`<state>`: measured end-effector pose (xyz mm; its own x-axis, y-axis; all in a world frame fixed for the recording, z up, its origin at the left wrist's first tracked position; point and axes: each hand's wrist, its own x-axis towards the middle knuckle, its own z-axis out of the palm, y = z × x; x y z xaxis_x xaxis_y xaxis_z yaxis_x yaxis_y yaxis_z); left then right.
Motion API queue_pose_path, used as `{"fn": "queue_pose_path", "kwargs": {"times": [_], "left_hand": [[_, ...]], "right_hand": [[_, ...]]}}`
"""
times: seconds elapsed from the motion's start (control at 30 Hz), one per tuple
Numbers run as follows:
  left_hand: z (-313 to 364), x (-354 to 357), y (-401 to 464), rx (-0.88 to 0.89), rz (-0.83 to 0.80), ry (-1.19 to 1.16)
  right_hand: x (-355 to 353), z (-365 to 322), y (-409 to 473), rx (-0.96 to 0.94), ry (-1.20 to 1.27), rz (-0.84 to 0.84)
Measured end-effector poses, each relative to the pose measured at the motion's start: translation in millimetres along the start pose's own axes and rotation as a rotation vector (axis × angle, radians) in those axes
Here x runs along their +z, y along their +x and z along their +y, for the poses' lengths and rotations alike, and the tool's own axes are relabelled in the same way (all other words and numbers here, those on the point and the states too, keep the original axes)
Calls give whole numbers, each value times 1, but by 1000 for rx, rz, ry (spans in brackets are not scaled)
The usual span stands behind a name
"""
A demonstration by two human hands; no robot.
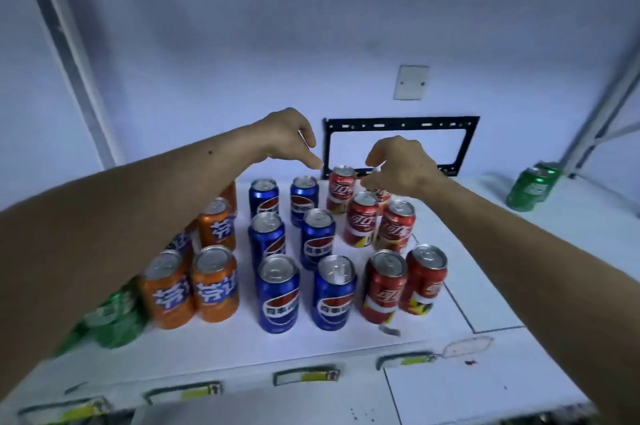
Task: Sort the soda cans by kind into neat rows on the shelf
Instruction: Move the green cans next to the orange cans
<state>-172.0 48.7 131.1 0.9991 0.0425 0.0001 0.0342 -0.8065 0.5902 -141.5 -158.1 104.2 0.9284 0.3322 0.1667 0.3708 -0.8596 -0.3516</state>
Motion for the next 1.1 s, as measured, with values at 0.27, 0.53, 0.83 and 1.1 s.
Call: {"fn": "queue_pose_path", "kwargs": {"times": [0.27,0.53,0.83,1.1], "left_hand": [[160,148,87,119,-94,-28],[251,248,175,137,-158,-21],[299,320,280,157,-221,44],[307,387,339,63,-309,-100]], "right_hand": [[-70,210,-21,158,-53,-2],[-102,368,-6,271,-159,-15],[-121,486,50,393,-85,4],[-100,571,117,385,6,-45]]}}
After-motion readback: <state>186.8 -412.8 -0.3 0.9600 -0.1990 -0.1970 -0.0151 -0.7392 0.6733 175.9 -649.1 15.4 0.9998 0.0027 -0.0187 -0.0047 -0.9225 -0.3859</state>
